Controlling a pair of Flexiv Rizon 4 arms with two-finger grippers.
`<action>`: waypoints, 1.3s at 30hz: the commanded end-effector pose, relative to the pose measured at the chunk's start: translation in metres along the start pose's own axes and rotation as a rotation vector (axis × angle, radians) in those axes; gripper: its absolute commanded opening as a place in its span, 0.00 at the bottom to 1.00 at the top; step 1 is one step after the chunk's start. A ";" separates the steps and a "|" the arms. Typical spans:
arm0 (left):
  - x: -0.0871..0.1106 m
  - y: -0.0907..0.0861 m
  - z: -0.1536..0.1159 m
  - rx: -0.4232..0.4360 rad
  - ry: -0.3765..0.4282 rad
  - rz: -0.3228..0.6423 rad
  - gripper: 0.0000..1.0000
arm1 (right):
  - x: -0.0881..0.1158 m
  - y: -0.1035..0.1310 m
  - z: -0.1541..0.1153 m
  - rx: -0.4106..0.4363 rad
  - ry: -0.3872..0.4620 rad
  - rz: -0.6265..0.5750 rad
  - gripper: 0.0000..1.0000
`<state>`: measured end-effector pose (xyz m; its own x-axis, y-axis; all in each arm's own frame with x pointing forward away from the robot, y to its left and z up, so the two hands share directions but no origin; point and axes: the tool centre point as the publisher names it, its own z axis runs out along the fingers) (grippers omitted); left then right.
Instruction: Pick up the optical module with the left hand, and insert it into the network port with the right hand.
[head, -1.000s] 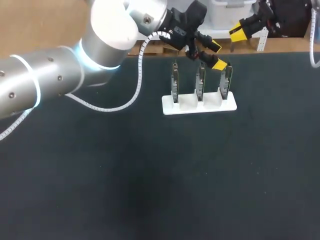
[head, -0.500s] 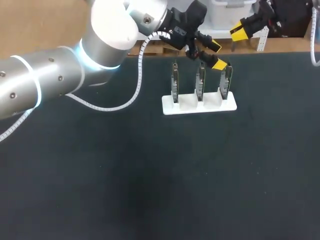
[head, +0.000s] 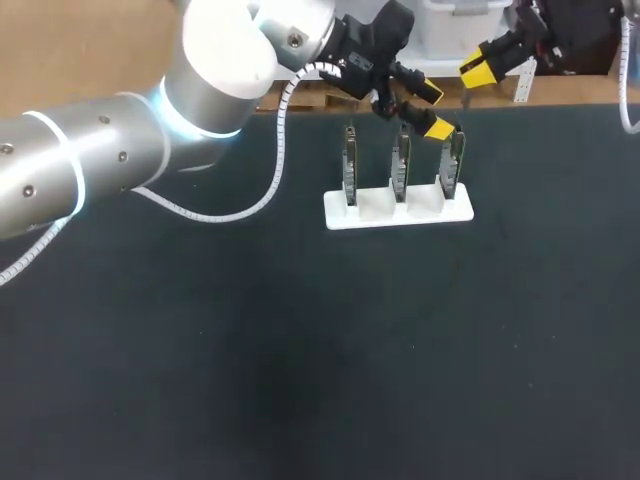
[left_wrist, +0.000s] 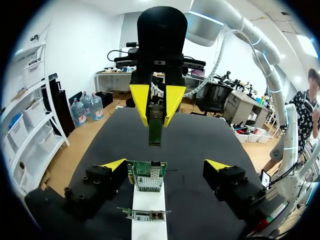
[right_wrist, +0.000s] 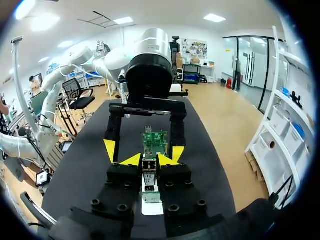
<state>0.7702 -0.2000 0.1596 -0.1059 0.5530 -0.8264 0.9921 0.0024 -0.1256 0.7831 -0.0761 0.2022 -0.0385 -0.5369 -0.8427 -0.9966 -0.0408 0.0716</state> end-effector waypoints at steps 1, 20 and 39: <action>-0.001 0.003 0.000 0.005 0.005 0.000 1.00 | 0.000 -0.001 0.003 -0.014 0.001 -0.008 0.00; -0.001 0.003 0.000 0.005 0.005 0.000 1.00 | 0.001 0.003 0.005 -0.020 -0.006 -0.006 0.00; -0.001 0.003 0.000 0.005 0.005 0.000 1.00 | 0.015 -0.001 0.010 -0.053 0.026 0.023 0.00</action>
<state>0.7704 -0.2000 0.1595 -0.1058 0.5530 -0.8265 0.9921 0.0020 -0.1256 0.7775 -0.0753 0.1856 -0.0564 -0.5613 -0.8257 -0.9914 -0.0661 0.1126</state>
